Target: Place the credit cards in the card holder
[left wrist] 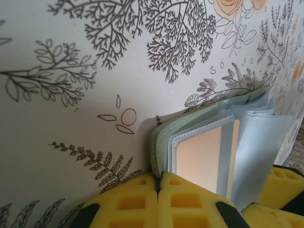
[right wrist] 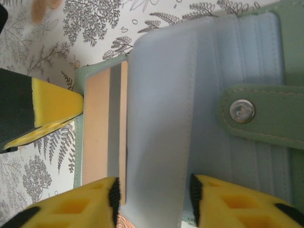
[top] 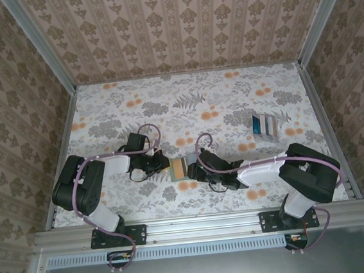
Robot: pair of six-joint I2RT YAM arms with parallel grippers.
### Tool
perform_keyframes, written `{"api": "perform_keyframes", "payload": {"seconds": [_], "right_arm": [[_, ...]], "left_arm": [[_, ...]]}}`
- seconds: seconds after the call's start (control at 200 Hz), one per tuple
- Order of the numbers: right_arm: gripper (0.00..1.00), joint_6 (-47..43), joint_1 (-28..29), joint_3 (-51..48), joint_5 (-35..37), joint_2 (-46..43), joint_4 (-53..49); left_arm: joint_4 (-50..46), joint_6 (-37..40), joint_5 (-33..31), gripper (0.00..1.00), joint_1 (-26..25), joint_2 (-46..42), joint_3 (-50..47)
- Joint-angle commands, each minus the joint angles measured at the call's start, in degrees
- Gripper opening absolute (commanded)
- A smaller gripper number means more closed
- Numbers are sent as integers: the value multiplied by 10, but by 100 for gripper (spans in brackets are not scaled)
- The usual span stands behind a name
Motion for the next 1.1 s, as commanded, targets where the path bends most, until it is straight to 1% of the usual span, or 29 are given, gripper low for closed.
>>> {"api": "perform_keyframes", "payload": {"seconds": [0.0, 0.055, 0.15, 0.275, 0.31, 0.355, 0.48, 0.545, 0.595, 0.635, 0.675, 0.72, 0.765, 0.85, 0.9, 0.945, 1.025, 1.095], "right_arm": [[39, -20, -4, 19, -24, 7, -2], [37, -39, -4, 31, -26, 5, -11], [37, -61, -5, 48, -23, 3, -37], [38, -75, -6, 57, -25, -5, -45], [37, -84, -6, 58, -26, -5, -45], [31, -91, -7, 60, -25, -5, -45], [10, -99, -11, 65, -51, 9, -21], [5, -100, -11, 69, -51, 15, -19], [5, -105, -10, 73, -55, 17, -15], [5, -108, -10, 78, -62, 18, -14], [8, -113, -9, 84, -71, 23, -9], [15, -120, -9, 91, -88, 34, 1], [24, -119, -10, 98, -105, 48, 8], [29, -108, -13, 97, -144, 71, 51], [31, -105, -22, 92, -163, 72, 75], [34, -108, -37, 88, -173, 65, 82], [38, -122, -66, 80, -187, 38, 76], [40, -139, -90, 76, -185, 1, 45]], "left_arm": [[-20, 1, -25, 1, -8, 14, -8], [-18, 0, -26, 1, -8, 13, -11], [-25, 5, -25, 1, -7, 18, -6], [-23, 2, -31, 1, -5, 9, -11], [-24, 3, -31, 2, -5, 9, -9], [-31, 7, -28, 2, -4, 12, -5], [-31, 5, -33, 5, -3, 10, -3], [-33, 10, -32, 9, -3, 14, 2], [-41, 14, -32, 10, -2, 18, 9], [-43, 15, -32, 11, -3, 17, 11], [-39, 12, -34, 12, -3, 17, 9], [-34, 10, -34, 12, -3, 17, 8], [-34, 11, -33, 13, -3, 22, 13], [-44, 13, -29, 15, -3, 27, 22], [-42, 9, -32, 19, -3, 24, 20], [-43, 9, -36, 26, -2, 22, 22], [-52, 13, -36, 32, -1, 21, 29], [-62, 14, -38, 36, 0, 13, 34]]}}
